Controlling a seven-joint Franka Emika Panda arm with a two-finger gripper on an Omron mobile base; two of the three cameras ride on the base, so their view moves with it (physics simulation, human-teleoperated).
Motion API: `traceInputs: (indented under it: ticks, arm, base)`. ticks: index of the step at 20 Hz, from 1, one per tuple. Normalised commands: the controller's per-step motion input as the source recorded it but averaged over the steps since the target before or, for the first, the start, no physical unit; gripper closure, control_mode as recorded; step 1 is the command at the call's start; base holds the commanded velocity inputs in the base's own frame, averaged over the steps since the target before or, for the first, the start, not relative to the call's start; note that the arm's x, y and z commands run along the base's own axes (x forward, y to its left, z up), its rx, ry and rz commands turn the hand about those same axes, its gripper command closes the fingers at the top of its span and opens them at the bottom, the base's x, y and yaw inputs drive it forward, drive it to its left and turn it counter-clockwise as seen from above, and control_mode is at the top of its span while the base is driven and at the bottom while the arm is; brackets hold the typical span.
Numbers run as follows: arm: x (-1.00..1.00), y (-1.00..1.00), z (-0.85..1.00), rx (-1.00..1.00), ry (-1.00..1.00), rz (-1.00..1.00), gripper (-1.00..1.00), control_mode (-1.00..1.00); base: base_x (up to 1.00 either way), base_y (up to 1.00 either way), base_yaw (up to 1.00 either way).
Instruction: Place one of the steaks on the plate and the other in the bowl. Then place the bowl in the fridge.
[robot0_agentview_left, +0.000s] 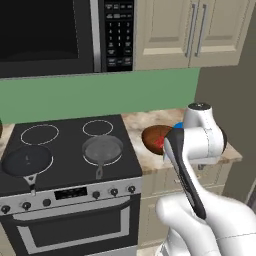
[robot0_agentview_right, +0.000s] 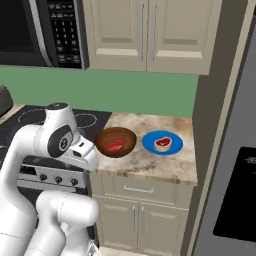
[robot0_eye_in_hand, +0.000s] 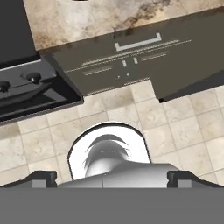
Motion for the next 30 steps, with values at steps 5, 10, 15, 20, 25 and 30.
traceInputs:
  ticks: [5,10,15,20,25,30]
  arm:
    - [0.00,0.00,0.00,0.00,0.00,0.00,-1.00,1.00]
    - [0.00,0.00,0.00,0.00,0.00,0.00,-1.00,1.00]
    - [0.00,0.00,0.00,0.00,0.00,0.00,-1.00,1.00]
    - [0.00,0.00,0.00,0.00,0.00,0.00,-1.00,1.00]
    - [0.00,0.00,0.00,0.00,0.00,0.00,-1.00,1.00]
    - [0.00,0.00,0.00,0.00,0.00,0.00,-1.00,1.00]
  base:
    - [-0.83,0.00,-0.07]
    - [-0.84,0.00,-0.14]
    - [-0.53,-0.21,-0.04]
    - [-0.62,-0.65,0.00]
    - [-0.38,-0.86,0.00]
    - [0.03,-0.93,0.06]
